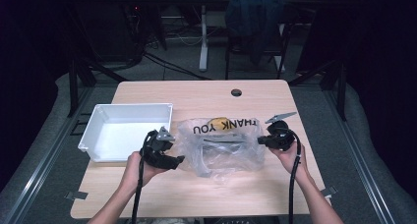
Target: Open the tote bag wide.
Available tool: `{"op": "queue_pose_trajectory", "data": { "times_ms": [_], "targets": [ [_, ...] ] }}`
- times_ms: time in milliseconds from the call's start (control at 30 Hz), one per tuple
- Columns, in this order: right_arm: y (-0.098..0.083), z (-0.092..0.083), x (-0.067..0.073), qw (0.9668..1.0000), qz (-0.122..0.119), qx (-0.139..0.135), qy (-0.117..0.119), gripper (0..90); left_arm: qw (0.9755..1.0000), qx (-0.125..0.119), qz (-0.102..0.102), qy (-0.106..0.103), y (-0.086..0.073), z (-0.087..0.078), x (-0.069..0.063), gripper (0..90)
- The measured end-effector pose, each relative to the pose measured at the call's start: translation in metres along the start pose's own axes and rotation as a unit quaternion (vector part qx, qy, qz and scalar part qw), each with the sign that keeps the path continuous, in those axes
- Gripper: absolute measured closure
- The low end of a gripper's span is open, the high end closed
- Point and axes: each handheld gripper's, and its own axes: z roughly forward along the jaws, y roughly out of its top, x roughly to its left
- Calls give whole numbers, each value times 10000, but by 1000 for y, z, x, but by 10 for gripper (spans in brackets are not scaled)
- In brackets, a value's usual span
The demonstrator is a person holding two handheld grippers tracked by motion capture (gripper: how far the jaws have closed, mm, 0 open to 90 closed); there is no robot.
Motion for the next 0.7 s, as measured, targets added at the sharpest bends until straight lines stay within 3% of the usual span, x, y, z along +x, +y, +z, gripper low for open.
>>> {"op": "queue_pose_trajectory", "data": {
  "times_ms": [367, 567, 700],
  "targets": [
    [1, -3, 3, 10000, -44, -55, 67, 900, 9995, -169, 127, -219, 8, -21, -5, 320],
    [2, 2, 6, 9999, -83, 19, 121, 900, 9991, -10, 395, -121, 12, -6, -13, 286],
    [4, 6, 8, 9998, -114, 19, 135, 900, 9985, 49, 547, 8, 13, 9, -19, 327]
  ]
}}
